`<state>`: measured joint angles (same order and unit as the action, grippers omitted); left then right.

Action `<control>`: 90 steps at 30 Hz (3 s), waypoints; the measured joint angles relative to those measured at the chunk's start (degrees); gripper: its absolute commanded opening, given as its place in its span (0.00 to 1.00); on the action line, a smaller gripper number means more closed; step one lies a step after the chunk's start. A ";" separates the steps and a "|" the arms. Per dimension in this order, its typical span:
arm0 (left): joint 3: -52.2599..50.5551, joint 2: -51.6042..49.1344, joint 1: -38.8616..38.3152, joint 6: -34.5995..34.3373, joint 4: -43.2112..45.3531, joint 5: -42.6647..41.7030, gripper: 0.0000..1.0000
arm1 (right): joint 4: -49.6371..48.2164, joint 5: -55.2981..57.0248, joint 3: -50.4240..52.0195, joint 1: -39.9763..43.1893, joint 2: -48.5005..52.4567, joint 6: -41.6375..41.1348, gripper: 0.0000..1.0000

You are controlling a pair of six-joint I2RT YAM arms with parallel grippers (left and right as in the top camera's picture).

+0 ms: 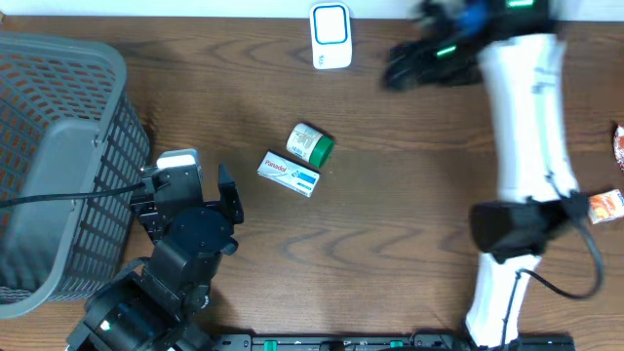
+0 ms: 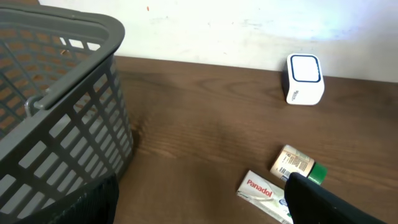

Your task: Scan the item barcode

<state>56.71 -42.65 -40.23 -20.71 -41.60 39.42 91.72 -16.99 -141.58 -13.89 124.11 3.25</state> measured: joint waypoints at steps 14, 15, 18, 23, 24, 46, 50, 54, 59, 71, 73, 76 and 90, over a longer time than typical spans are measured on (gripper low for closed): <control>0.00 0.00 0.00 -0.02 0.00 -0.02 0.86 | -13.44 -2.58 12.35 -15.69 5.44 11.06 0.98; 0.00 0.00 0.00 -0.02 0.00 -0.02 0.86 | -13.60 -2.16 13.40 -15.72 5.35 11.74 0.98; 0.00 0.00 0.00 -0.02 0.00 -0.02 0.86 | -14.91 -0.94 18.21 -15.72 5.31 14.25 0.97; 0.00 0.00 0.00 -0.02 0.00 -0.02 0.86 | -21.24 0.42 28.96 -15.72 5.31 18.58 0.97; 0.00 0.00 0.00 0.00 0.00 0.00 0.86 | -22.75 0.61 30.69 -15.72 5.33 19.45 0.98; 0.00 0.00 0.00 0.00 0.00 -0.02 0.86 | -38.86 6.29 35.78 -15.72 7.39 27.17 0.90; 0.00 0.00 0.00 0.00 -0.02 0.00 0.86 | -39.12 6.49 35.65 -15.72 9.40 27.63 0.67; 0.00 0.00 0.00 -0.02 -0.02 -0.02 0.86 | -40.00 6.43 35.65 -15.72 9.53 27.61 0.53; 0.00 0.00 0.00 -0.02 0.00 -0.02 0.86 | -39.56 6.29 35.58 -15.72 9.53 27.34 0.43; 0.00 0.00 0.00 -0.02 -0.02 -0.02 0.86 | -29.31 15.65 35.41 -15.93 5.60 27.32 0.37; 0.00 0.00 0.00 0.00 0.02 -0.02 0.86 | -26.73 18.14 35.41 -15.93 3.52 27.32 0.36; 0.00 0.00 0.00 0.00 0.02 -0.02 0.86 | -22.43 21.46 35.19 -15.93 -0.81 27.32 0.37; 0.00 0.00 0.00 0.00 0.00 -0.02 0.86 | -7.89 23.93 34.29 -15.93 -4.26 25.70 0.51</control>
<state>56.71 -42.65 -40.23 -20.71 -41.60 39.40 83.83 6.94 -107.28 -29.82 119.85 28.95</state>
